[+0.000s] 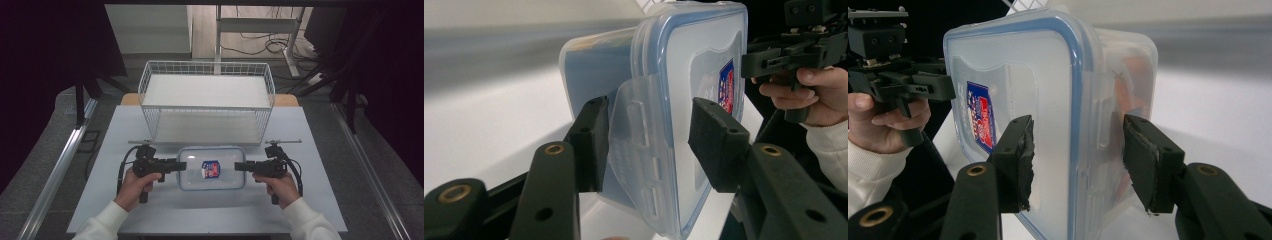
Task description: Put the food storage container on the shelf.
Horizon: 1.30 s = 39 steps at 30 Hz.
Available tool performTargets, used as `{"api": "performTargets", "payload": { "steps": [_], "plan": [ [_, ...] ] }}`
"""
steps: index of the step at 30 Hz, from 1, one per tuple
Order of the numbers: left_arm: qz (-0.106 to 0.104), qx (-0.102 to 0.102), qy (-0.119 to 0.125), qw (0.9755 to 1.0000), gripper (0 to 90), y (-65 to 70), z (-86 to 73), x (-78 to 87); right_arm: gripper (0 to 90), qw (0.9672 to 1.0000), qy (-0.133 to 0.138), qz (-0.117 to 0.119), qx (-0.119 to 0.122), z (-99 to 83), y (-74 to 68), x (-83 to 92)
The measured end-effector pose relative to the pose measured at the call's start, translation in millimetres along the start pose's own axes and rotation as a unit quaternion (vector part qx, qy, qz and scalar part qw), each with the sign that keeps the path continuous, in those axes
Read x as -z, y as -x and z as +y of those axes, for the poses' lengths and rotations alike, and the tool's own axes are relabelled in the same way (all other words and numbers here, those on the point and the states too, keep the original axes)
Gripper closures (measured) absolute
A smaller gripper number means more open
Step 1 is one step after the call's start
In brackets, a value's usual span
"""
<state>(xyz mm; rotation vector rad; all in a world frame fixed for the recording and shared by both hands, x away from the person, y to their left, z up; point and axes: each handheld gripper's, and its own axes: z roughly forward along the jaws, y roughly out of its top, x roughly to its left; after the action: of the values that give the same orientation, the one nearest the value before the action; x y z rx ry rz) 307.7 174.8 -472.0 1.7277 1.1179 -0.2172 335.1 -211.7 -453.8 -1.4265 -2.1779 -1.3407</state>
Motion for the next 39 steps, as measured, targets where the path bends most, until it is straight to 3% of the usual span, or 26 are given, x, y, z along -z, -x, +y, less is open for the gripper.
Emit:
{"api": "performTargets", "payload": {
  "steps": [7, 16, 21, 29, 39],
  "plan": [
    [0.002, -0.009, -0.002, 1.0, 51.9, -15.5, 16.6, -4.1, 47.5, 0.9999, 0.009, -0.006, 0.013, 17.0, 5.3, -9.2],
    [0.0, -0.004, 0.005, 1.0, 52.4, -35.6, 36.4, -13.1, 47.1, 0.9996, 0.023, -0.007, 0.011, 39.7, 20.8, -21.8],
    [0.004, -0.011, 0.008, 0.9999, 52.0, -49.8, 45.7, -19.3, 47.0, 0.9996, 0.024, -0.011, 0.01, 50.6, 28.4, -31.0],
    [0.002, -0.003, 0.016, 0.9999, 51.4, -65.2, 54.8, -28.8, 46.8, 0.9992, 0.034, -0.02, 0.006, 62.5, 38.8, -42.1],
    [0.002, -0.012, 0.018, 0.9998, 51.2, -76.5, 59.0, -33.9, 46.6, 0.9988, 0.041, -0.026, 0.008, 69.6, 43.8, -48.6]
  ]
}}
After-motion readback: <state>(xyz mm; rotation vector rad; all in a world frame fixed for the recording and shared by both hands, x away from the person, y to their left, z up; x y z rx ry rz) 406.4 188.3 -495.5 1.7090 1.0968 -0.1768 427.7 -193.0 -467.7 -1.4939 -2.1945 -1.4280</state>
